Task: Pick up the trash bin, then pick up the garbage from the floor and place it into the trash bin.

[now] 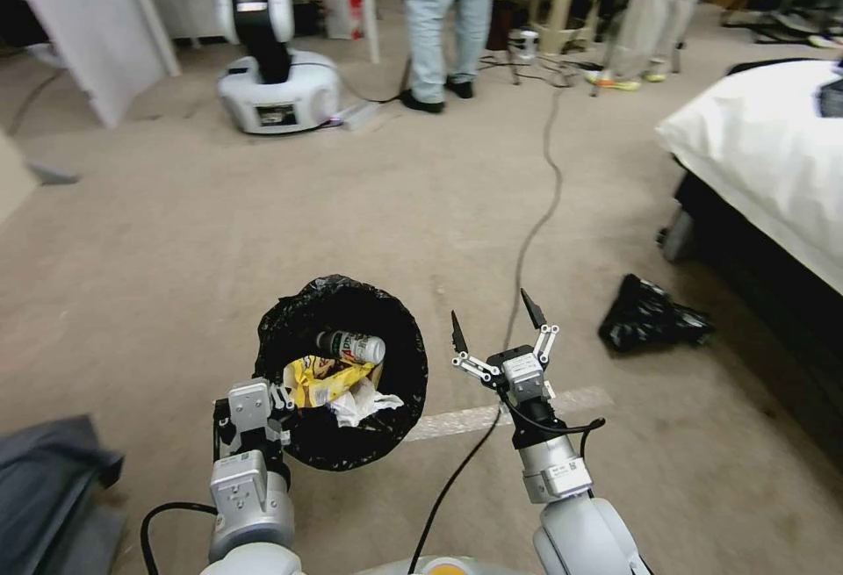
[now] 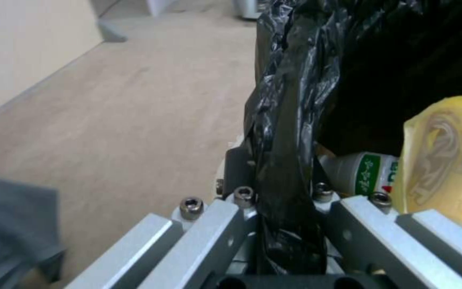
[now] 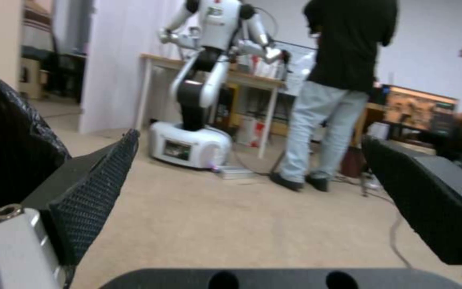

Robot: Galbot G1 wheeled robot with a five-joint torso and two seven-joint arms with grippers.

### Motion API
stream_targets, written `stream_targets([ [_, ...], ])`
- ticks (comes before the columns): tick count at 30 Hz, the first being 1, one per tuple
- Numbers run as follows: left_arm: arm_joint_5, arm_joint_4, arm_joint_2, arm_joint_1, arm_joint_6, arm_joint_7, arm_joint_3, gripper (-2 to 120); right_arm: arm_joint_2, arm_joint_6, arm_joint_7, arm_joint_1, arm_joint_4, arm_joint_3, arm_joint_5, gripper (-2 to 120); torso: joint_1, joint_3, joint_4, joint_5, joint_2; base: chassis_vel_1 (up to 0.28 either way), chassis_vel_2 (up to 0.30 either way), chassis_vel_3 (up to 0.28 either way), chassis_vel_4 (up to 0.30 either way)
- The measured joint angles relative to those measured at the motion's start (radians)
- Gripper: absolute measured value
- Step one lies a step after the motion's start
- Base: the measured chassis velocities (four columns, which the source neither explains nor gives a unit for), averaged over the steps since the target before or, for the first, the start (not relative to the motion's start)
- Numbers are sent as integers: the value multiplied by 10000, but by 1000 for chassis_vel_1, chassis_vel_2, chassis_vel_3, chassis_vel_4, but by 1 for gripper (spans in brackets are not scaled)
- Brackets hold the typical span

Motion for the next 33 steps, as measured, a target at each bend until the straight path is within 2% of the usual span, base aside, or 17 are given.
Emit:
stream_targets([
  [22, 146, 321, 0, -39, -87, -10, 88, 1, 89, 61, 11, -61, -57, 6, -58, 100, -1, 0, 3, 0, 0, 121, 122, 122, 123],
  [33, 196, 392, 23, -57, -50, -17, 188, 1, 105, 69, 18, -74, -8, 8, -72, 100, 0, 0, -1, 0, 0, 24, 26, 21, 22],
])
